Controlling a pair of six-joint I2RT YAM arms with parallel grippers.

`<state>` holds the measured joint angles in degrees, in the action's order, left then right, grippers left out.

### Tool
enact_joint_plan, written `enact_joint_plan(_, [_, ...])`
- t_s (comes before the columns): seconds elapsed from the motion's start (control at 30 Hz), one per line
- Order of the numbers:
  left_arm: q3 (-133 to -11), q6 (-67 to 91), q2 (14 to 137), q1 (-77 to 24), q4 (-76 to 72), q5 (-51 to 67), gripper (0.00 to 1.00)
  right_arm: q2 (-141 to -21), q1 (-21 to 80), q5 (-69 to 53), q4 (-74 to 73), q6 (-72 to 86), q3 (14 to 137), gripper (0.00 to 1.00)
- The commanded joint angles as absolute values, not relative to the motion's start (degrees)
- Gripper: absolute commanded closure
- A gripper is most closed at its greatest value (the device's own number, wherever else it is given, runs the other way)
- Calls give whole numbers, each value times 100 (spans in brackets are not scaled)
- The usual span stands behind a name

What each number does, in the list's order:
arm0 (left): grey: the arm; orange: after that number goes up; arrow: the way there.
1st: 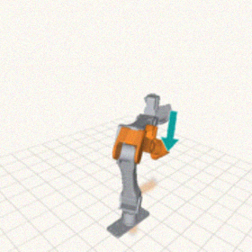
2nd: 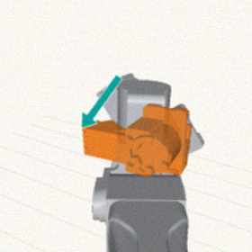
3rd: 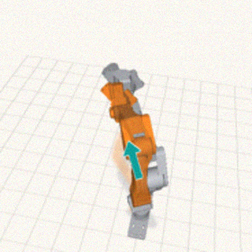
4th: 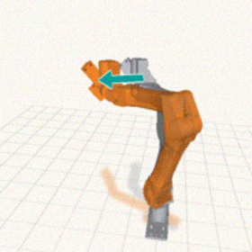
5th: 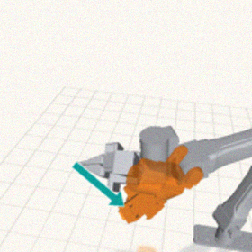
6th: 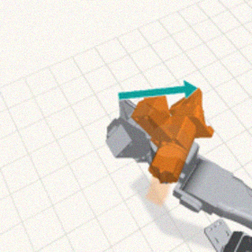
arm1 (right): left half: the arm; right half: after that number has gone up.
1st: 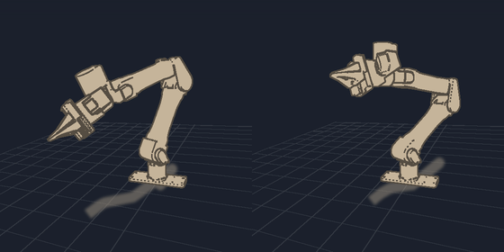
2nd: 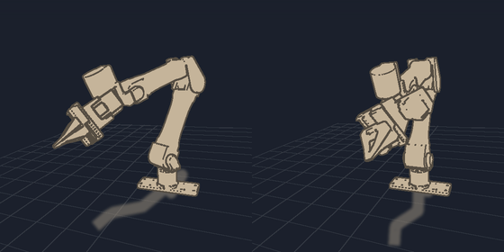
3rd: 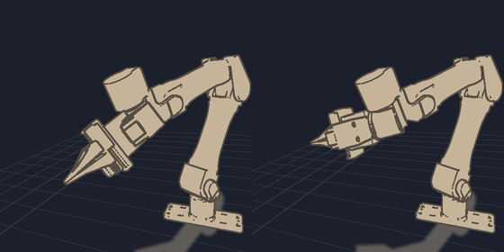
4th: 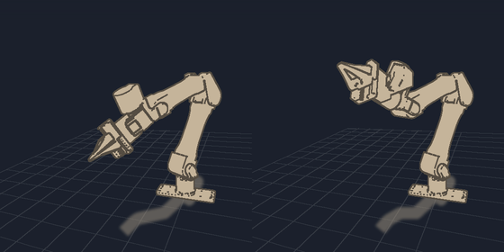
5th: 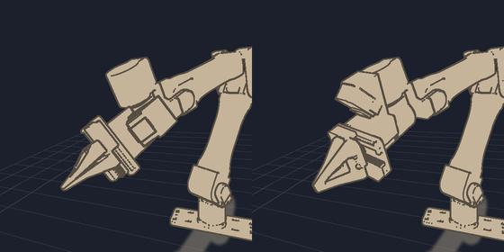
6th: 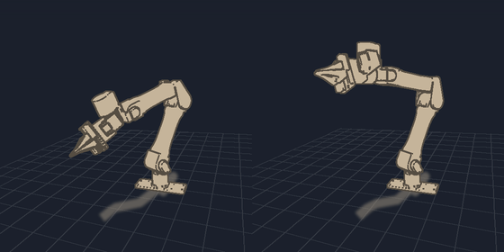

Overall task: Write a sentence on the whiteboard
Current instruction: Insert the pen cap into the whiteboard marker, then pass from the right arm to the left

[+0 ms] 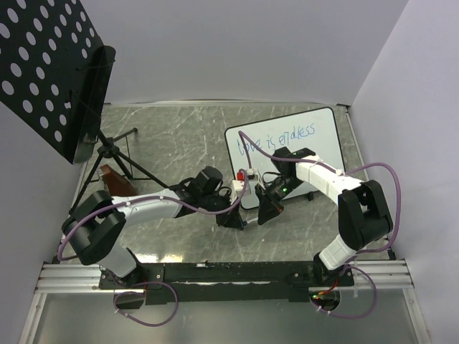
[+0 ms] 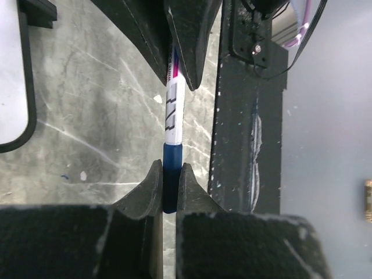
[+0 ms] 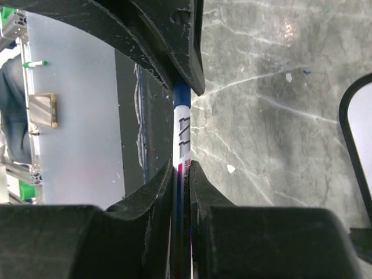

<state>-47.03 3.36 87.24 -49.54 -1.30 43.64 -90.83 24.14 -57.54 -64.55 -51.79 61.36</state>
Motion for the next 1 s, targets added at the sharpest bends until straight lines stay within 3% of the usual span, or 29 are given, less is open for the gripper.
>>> enact_joint_plan(0.0, [-5353, 1019, 8727, -4966, -2389, 4395, 99, -8965, 2707, -6574, -6293, -5150, 6214, 100])
enact_joint_plan(0.27, [-5265, 1389, 8728, -4975, -3305, 4245, 99, -9044, 2698, -6671, -6416, -5203, 6275, 100])
enact_joint_plan(0.47, [-4949, 425, 8193, -4983, -1813, 3974, 93, -8956, 2619, -6478, -6363, -5247, 6117, 100])
enact_joint_plan(0.53, [-4791, 212, 8051, -4975, -1259, 3841, 99, -9017, 2610, -6512, -6555, -5413, 6152, 92])
enact_joint_plan(0.63, [-4676, -147, 7867, -4983, -793, 3639, 99, -9088, 2619, -6662, -6793, -5607, 6293, 69])
enact_joint_plan(0.67, [-4667, -245, 7840, -4983, -695, 3595, 99, -9053, 2610, -6671, -6846, -5651, 6345, 58])
enact_joint_plan(0.77, [-4667, -412, 7883, -4983, -274, 3577, 99, -8834, 2593, -6645, -6750, -5582, 6346, 42])
enact_joint_plan(0.97, [-4693, -860, 8129, -4983, 630, 3384, 99, -8316, 2031, -6197, -6278, -5143, 6513, 29])
